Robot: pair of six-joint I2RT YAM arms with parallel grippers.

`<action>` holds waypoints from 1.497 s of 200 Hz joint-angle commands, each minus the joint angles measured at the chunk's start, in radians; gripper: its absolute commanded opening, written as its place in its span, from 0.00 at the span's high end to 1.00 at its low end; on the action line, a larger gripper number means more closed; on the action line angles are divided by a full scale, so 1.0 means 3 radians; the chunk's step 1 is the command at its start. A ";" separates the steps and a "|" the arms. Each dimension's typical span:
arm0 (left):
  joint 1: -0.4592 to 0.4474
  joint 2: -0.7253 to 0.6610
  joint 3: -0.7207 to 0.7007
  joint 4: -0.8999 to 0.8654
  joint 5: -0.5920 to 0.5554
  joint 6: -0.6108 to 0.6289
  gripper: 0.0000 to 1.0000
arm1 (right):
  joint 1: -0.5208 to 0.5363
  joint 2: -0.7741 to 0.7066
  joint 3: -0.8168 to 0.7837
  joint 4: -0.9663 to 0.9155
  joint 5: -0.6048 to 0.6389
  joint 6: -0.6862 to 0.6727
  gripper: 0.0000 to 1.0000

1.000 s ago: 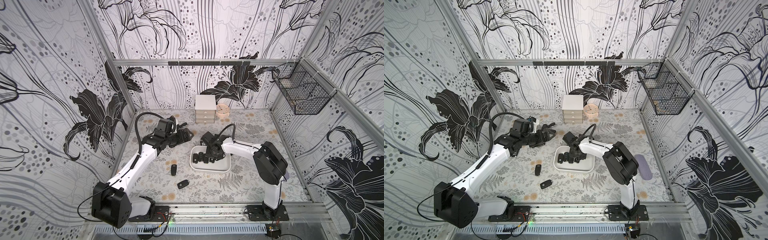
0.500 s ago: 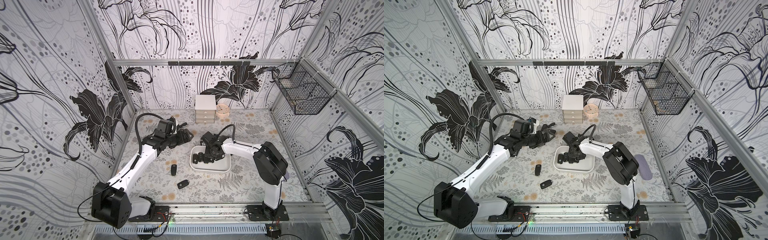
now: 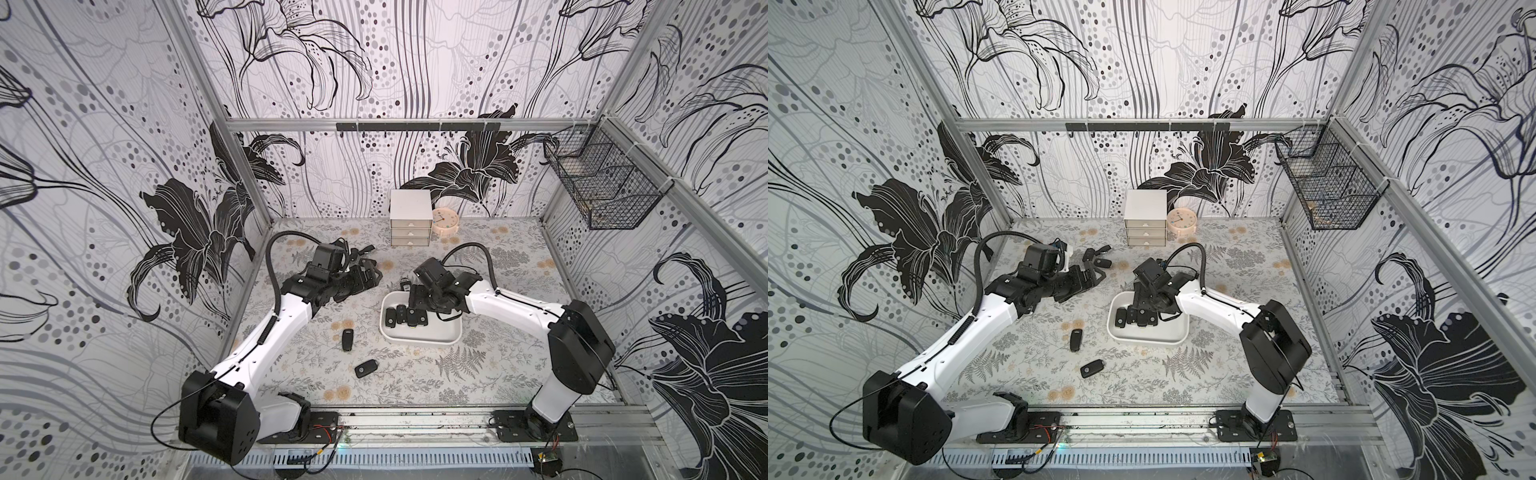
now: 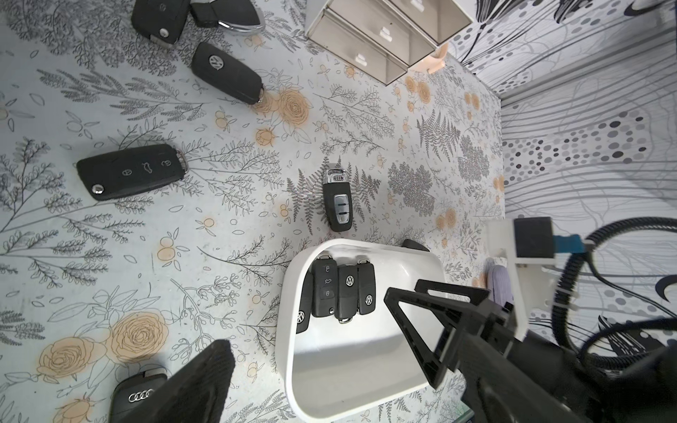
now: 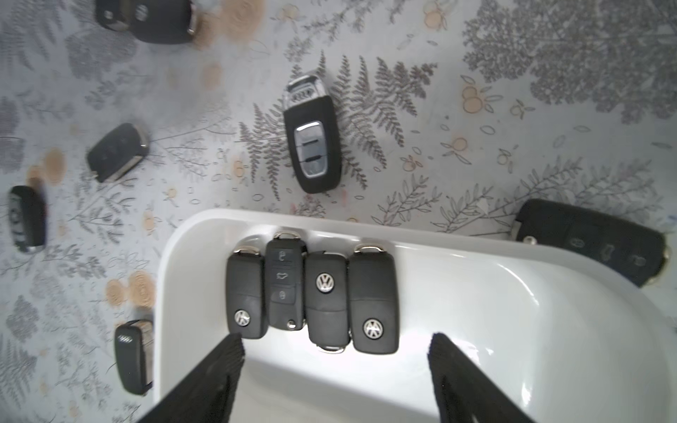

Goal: Place the car key into the storage box
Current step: Pick up the car key from the center of the board.

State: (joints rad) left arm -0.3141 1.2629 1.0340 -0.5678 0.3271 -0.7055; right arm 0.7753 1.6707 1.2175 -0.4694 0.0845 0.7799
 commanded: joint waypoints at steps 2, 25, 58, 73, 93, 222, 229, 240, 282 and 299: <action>0.0008 -0.0117 -0.0157 0.0040 -0.0169 -0.0300 0.00 | 0.0026 -0.0224 -0.0105 0.0124 -0.0173 -0.0224 0.11; -0.0011 -0.0192 -0.0298 0.0004 -0.0362 -0.0618 0.02 | 0.0023 -0.0365 -0.0158 0.0156 -0.0337 -0.0408 0.07; -0.0201 -0.0304 -0.0403 -0.0292 -0.0820 -0.1076 0.05 | 0.0028 -0.0602 -0.0297 0.0185 -0.0547 -0.0603 0.00; -0.0361 -0.0357 -0.0449 -0.0409 -0.1047 -0.1268 0.07 | 0.0028 -0.0717 -0.0368 0.0190 -0.0634 -0.0663 0.00; -0.0499 -0.0364 -0.0512 -0.0508 -0.1186 -0.1408 0.10 | 0.0028 -0.0863 -0.0470 0.0220 -0.0766 -0.0729 0.00; -0.0997 -0.0186 -0.0767 -0.0908 -0.1340 -0.2066 0.25 | 0.0028 -0.1255 -0.0859 0.0370 -0.1111 -0.0891 0.00; -0.1094 -0.0199 -0.0806 -0.0896 -0.1357 -0.2242 0.25 | 0.0028 -0.1247 -0.0864 0.0371 -0.1121 -0.0897 0.00; -0.1243 -0.0223 -0.0849 -0.0916 -0.1413 -0.2538 0.25 | 0.0028 -0.1239 -0.0864 0.0378 -0.1132 -0.0913 0.00; -0.1771 -0.0359 -0.0953 -0.1063 -0.1558 -0.3778 0.27 | 0.0031 -0.1254 -0.0925 0.0402 -0.1140 -0.0958 0.00; -0.1909 -0.0343 -0.1037 -0.0938 -0.1561 -0.4176 0.26 | 0.0028 -0.1253 -0.0957 0.0419 -0.1181 -0.0973 0.00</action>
State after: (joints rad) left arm -0.8406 1.1713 0.7551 -0.8608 -0.0986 -1.6833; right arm 0.7769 1.3151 0.9565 -0.3630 -0.2440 0.5159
